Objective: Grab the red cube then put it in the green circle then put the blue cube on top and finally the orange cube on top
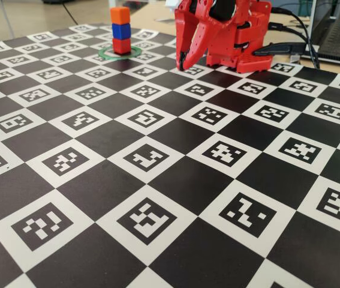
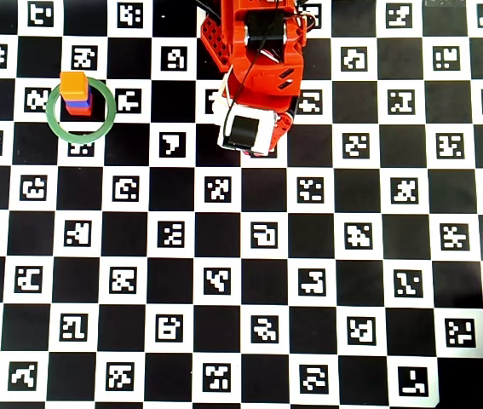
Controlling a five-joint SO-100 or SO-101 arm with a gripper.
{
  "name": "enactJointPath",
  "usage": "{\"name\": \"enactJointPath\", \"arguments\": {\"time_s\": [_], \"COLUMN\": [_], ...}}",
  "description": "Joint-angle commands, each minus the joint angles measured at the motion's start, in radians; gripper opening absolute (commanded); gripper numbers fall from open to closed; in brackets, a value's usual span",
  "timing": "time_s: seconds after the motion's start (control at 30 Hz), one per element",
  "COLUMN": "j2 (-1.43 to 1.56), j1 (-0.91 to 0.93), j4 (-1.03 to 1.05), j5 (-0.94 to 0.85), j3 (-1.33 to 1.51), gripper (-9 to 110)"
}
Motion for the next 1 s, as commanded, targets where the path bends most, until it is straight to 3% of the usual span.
{"name": "enactJointPath", "arguments": {"time_s": [0.0, 0.57, 0.97], "j2": [0.069, 0.209, 0.304], "j1": [-0.003, 0.044, -0.017], "j4": [0.025, 0.146, 0.242], "j5": [-0.014, -0.140, -0.192], "j3": [0.008, 0.189, 0.190], "gripper": [-6, -6, -6]}}
